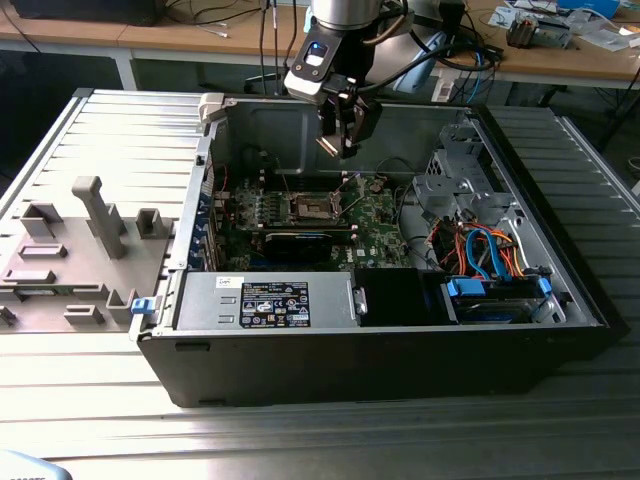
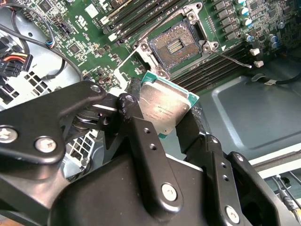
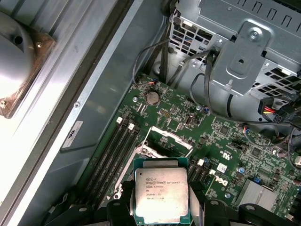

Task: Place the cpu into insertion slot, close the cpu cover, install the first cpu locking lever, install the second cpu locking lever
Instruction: 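Place the cpu into insertion slot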

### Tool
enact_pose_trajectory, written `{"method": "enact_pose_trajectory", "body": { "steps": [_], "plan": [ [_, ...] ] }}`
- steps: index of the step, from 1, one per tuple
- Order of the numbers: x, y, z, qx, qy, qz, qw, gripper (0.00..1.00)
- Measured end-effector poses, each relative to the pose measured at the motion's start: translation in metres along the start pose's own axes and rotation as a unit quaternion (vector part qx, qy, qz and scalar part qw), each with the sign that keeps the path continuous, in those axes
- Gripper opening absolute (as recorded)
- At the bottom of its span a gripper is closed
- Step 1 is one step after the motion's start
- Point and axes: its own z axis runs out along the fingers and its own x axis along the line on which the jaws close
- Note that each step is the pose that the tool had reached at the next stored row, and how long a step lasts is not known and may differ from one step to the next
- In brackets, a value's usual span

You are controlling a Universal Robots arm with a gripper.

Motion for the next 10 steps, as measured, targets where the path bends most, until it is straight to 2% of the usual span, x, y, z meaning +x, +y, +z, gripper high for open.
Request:
{"method": "enact_pose_trajectory", "body": {
  "steps": [10],
  "plan": [
    [0.0000,0.0000,0.0001,0.0000,-0.0001,0.002,1.00000,0.55]
  ]
}}
